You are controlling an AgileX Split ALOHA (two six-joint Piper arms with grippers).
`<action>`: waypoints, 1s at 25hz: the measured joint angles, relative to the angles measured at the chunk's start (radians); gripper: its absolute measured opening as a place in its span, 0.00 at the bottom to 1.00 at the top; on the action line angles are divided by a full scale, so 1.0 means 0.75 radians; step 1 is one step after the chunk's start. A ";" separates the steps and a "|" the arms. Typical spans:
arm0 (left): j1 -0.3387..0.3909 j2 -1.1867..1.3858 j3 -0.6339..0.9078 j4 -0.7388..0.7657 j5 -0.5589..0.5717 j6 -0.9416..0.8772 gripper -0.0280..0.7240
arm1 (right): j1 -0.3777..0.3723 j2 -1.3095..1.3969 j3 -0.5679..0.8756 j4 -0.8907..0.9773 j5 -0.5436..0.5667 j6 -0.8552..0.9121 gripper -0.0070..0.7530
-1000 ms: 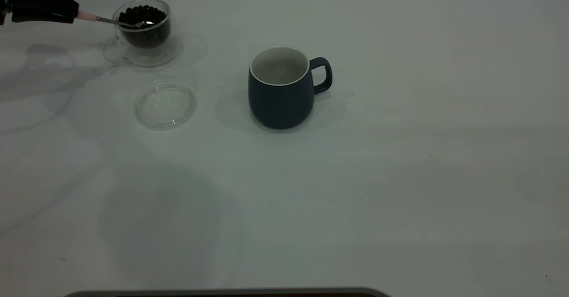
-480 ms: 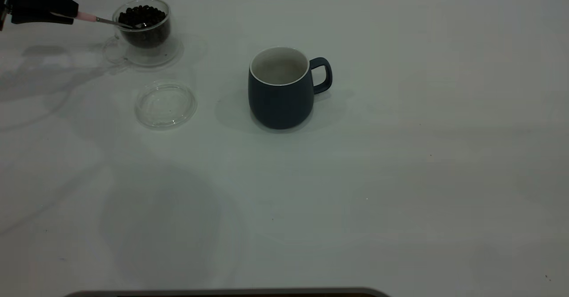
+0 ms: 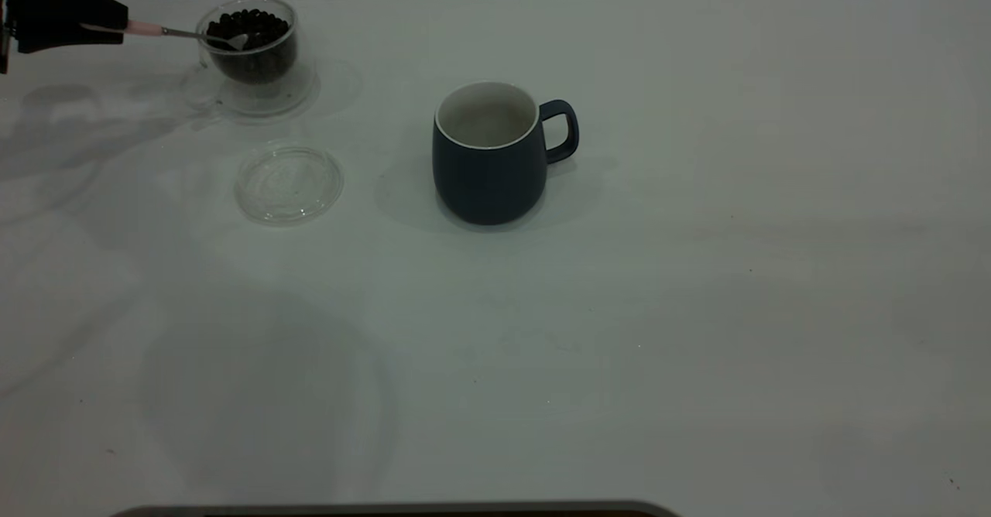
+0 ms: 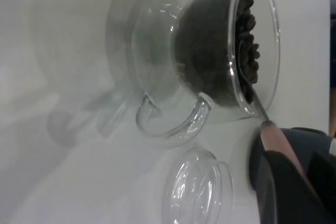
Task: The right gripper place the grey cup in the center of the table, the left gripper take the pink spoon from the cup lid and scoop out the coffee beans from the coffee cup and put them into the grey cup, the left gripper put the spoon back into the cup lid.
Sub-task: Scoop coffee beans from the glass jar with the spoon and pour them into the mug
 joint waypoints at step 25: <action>0.092 0.022 0.000 -0.150 0.100 0.018 0.20 | 0.000 0.000 0.000 0.000 0.000 0.000 0.78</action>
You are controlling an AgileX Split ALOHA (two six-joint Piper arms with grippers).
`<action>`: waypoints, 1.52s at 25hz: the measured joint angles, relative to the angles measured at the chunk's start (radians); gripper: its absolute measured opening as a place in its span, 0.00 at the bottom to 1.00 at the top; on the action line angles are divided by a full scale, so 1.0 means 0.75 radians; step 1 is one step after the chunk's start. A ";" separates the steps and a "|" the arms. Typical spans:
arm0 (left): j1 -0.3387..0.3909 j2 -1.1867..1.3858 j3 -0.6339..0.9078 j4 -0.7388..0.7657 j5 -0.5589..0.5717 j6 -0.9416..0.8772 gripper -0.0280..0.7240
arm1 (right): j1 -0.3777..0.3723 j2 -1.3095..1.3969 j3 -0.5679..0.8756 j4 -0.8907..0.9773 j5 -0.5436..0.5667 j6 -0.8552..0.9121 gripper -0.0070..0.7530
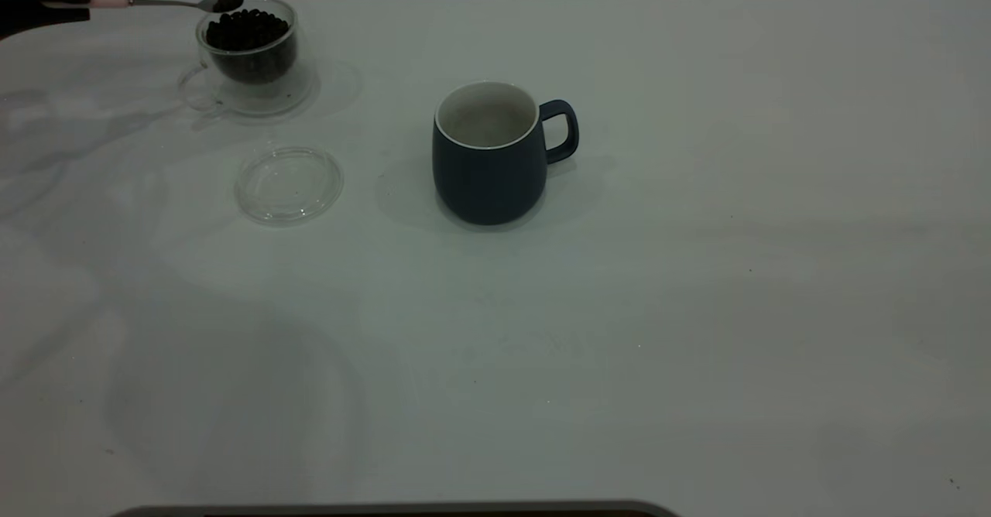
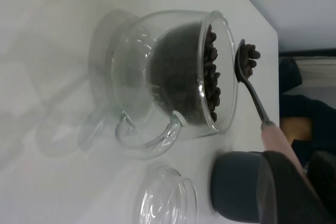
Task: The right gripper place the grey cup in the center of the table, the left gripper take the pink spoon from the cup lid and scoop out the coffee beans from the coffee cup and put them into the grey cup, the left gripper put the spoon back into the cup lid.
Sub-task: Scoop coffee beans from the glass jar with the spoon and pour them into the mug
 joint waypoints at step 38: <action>-0.334 -0.040 0.000 -0.005 0.000 -0.043 0.20 | 0.000 0.000 0.000 0.000 0.000 0.000 0.78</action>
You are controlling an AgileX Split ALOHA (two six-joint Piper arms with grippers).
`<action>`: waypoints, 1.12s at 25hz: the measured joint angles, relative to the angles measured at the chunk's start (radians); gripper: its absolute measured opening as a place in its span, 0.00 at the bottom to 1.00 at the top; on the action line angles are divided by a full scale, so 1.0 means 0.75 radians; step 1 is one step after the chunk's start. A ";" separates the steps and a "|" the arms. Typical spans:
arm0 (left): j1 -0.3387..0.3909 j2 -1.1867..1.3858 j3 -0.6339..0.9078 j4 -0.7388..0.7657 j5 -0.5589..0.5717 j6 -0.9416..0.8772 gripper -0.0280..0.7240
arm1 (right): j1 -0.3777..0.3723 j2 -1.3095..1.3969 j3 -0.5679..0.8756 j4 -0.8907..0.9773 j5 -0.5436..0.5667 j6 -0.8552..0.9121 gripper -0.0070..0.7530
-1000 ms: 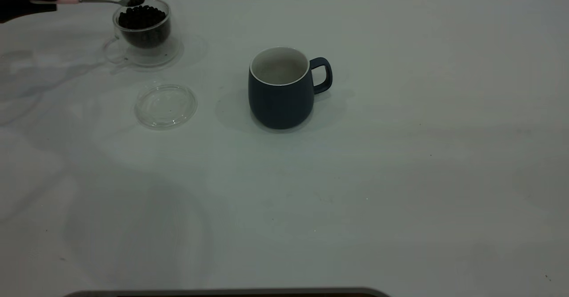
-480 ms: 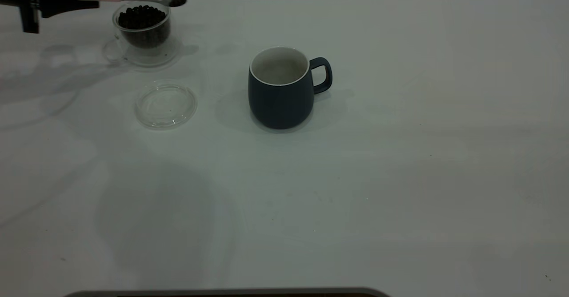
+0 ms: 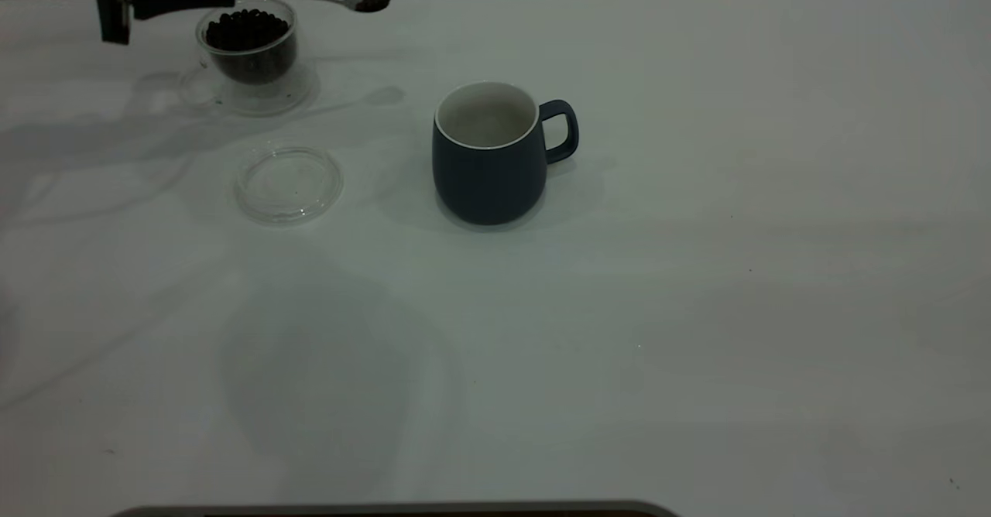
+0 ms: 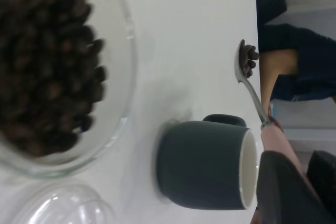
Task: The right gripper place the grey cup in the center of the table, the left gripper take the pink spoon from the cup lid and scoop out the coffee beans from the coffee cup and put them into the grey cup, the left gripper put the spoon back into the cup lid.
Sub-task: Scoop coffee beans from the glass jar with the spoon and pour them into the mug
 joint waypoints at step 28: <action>-0.204 -0.091 0.166 0.049 0.004 0.034 0.20 | 0.000 0.000 0.000 0.000 0.000 0.000 0.78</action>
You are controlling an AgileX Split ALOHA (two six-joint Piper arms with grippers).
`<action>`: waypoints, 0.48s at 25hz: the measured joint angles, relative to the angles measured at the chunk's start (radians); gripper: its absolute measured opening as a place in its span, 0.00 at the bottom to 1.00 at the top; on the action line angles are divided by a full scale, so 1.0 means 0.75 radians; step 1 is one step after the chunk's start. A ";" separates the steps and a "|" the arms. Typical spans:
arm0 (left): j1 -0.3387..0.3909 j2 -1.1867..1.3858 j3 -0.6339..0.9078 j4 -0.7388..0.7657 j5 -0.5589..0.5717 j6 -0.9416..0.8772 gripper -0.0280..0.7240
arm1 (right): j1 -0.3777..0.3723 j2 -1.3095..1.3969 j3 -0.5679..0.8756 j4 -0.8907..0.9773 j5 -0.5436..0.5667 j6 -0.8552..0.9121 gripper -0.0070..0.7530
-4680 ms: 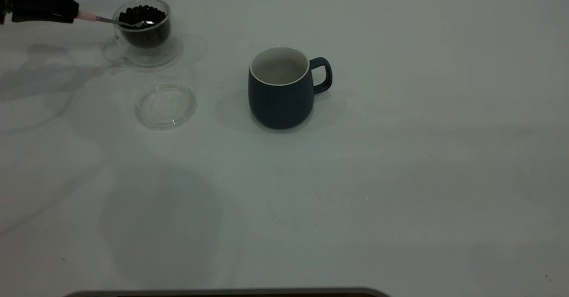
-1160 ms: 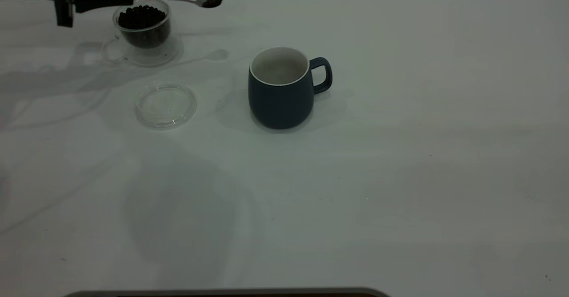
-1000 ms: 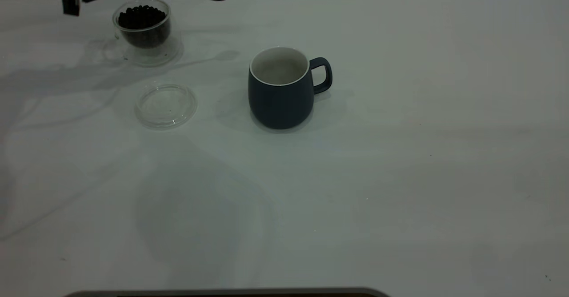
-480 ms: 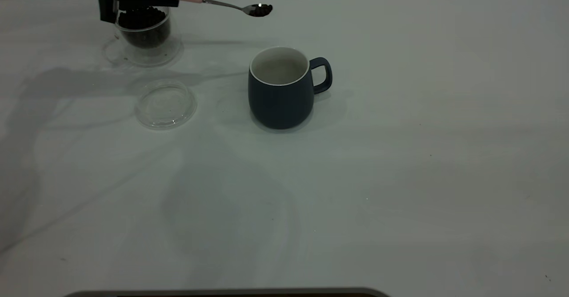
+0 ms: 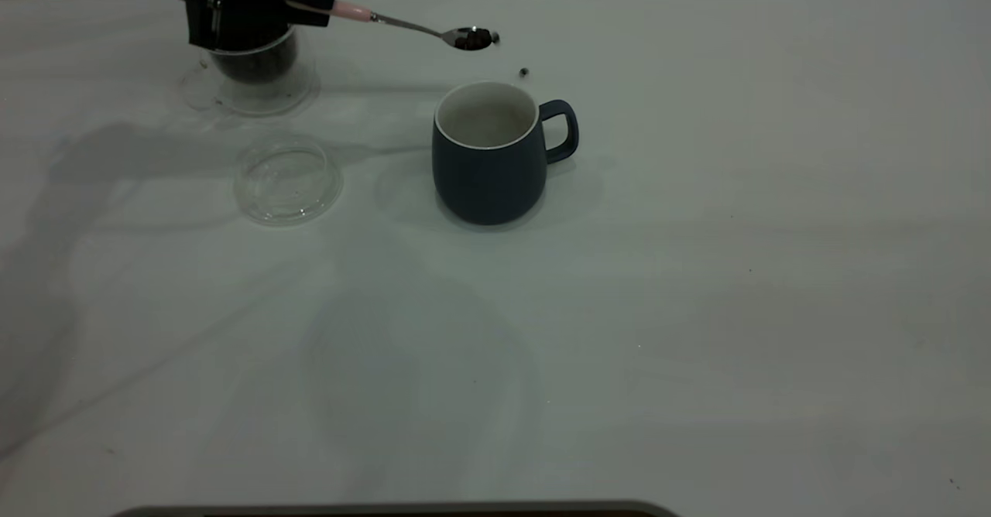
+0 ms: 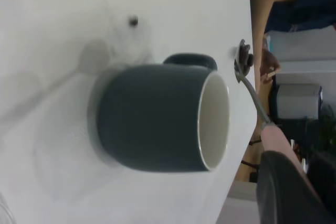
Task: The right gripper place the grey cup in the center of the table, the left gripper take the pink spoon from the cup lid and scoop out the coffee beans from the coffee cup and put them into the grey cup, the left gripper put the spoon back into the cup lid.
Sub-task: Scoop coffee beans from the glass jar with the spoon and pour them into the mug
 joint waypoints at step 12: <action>0.001 -0.071 0.141 0.039 -0.001 0.059 0.20 | 0.000 0.000 0.000 0.000 0.000 0.000 0.78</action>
